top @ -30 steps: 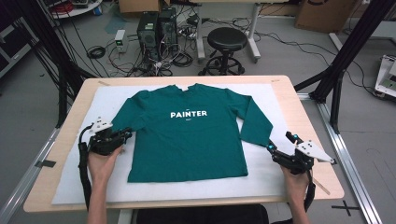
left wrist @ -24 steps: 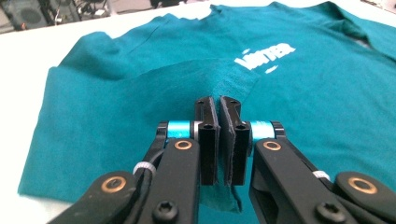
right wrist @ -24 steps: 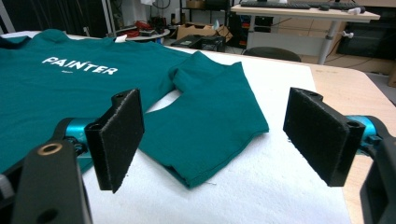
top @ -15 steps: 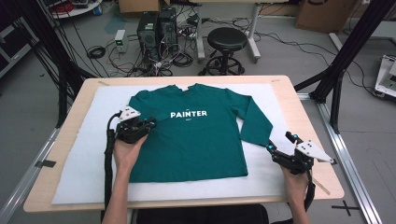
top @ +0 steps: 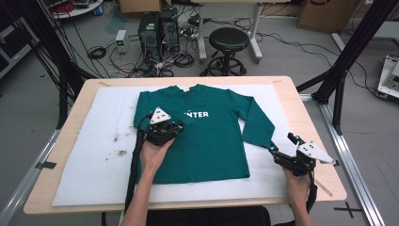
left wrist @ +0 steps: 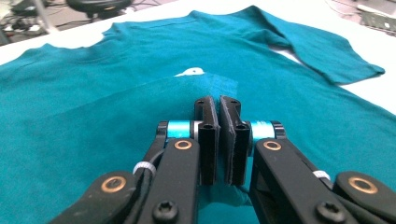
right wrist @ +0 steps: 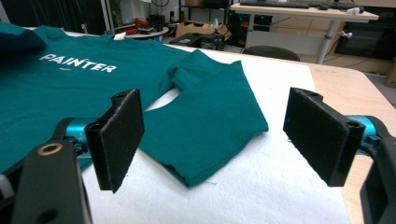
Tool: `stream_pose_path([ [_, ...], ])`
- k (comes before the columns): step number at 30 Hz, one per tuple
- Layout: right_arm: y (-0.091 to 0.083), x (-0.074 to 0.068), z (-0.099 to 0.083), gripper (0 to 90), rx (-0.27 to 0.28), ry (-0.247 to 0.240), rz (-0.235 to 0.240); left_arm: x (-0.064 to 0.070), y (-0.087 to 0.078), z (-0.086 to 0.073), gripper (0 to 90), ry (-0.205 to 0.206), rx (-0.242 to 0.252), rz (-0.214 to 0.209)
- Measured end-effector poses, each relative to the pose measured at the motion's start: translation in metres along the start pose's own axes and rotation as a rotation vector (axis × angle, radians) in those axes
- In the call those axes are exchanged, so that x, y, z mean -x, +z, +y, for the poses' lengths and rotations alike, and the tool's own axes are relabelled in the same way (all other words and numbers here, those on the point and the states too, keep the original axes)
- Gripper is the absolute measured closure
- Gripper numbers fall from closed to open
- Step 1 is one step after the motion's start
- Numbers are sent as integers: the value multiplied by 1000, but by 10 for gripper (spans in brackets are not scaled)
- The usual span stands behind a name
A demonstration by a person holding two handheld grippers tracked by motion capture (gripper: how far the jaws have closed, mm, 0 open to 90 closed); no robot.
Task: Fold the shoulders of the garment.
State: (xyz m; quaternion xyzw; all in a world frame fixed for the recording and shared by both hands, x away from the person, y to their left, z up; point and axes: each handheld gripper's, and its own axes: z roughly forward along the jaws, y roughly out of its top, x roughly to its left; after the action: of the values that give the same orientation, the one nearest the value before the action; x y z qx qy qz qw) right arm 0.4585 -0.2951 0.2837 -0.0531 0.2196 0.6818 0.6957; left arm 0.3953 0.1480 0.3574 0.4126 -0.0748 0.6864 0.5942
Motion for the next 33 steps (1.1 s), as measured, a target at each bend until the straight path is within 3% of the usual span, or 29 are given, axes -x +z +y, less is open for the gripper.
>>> stream_pose_path([
  [15, 0, 0, 0, 207, -5, -1, 1, 38, 45, 6, 858, 36, -41, -90],
  [24, 1, 0, 0, 207, -5, -7, -2, 46, 59, 7, 857, 21, -39, -125],
  [33, 1, -1, 1, 207, -12, -12, -2, 50, 72, 4, 857, 21, -69, -140],
])
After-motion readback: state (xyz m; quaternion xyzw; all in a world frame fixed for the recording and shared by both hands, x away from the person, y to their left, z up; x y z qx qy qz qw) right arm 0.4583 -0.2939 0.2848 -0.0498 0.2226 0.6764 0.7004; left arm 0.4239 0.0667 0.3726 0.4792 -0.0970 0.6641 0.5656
